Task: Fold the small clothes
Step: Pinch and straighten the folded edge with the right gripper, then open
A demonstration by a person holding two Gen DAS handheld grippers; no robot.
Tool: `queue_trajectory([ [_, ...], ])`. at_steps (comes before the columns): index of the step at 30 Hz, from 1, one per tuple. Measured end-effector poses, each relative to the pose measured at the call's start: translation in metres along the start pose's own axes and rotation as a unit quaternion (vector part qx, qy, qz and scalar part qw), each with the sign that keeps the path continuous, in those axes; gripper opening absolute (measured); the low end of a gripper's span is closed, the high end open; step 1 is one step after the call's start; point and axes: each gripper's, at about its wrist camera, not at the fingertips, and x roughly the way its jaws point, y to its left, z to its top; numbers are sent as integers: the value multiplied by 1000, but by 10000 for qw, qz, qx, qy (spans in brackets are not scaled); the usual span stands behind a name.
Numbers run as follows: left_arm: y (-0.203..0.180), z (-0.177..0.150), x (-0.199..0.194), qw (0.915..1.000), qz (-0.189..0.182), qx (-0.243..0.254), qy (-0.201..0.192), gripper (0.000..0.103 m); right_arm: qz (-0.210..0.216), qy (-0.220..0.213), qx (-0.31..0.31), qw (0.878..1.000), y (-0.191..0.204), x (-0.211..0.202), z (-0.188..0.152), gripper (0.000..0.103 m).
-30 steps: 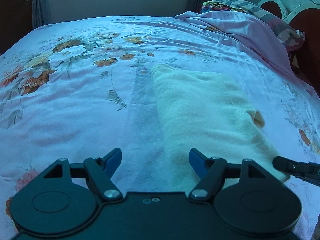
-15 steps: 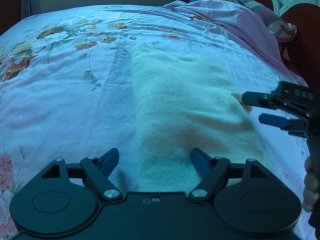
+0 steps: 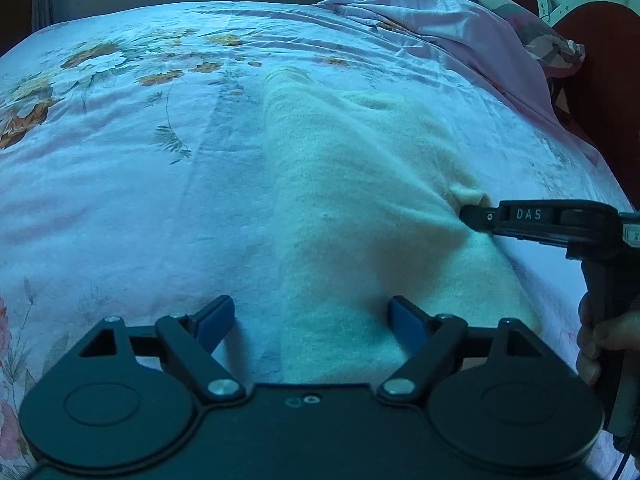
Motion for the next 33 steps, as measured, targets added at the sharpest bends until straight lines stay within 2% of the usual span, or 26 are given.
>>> queue_trajectory([
  [2, 2, 1, -3, 10000, -20, -29, 20, 79, -24, -54, 41, 10000, 3, -9, 5, 12],
  [5, 6, 9, -14, 9998, 45, -90, -167, 78, -101, -504, -74, 9986, 12, -34, 12, 12],
  [7, 9, 19, -18, 9994, 36, -192, -293, 78, 62, -760, -251, 9968, 24, -45, 19, 12],
  [9, 9, 32, -14, 9990, 134, -282, -310, 78, 205, -827, -458, 9953, 39, -46, 26, 12],
  [12, 7, 47, -5, 9985, 283, -333, -329, 77, 209, -785, -759, 9938, 58, -36, 32, 12],
  [15, 4, 57, 9, 9985, 329, -365, -249, 77, 167, -616, -838, 9944, 59, -20, 30, 12],
  [17, 1, 58, 19, 9986, 371, -318, -203, 79, -14, -485, -934, 9944, 53, -6, 26, 12],
  [19, -3, 58, 29, 9989, 399, -221, -121, 85, -312, -274, -1077, 9933, 41, 13, 18, 12],
  [20, -5, 58, 36, 9989, 427, -207, -19, 88, -264, -146, -1044, 9941, 33, 22, 14, 14],
  [23, -3, 54, 47, 9986, 391, -337, 67, 93, -160, -206, -935, 9953, 21, 28, 8, 15],
  [28, -2, 54, 50, 9988, 350, -324, 72, 95, -148, -332, -847, 9957, 17, 28, 5, 16],
  [33, -1, 58, 52, 9990, 287, -331, 101, 96, 53, -308, -394, 9987, 11, 21, 12, 20],
])
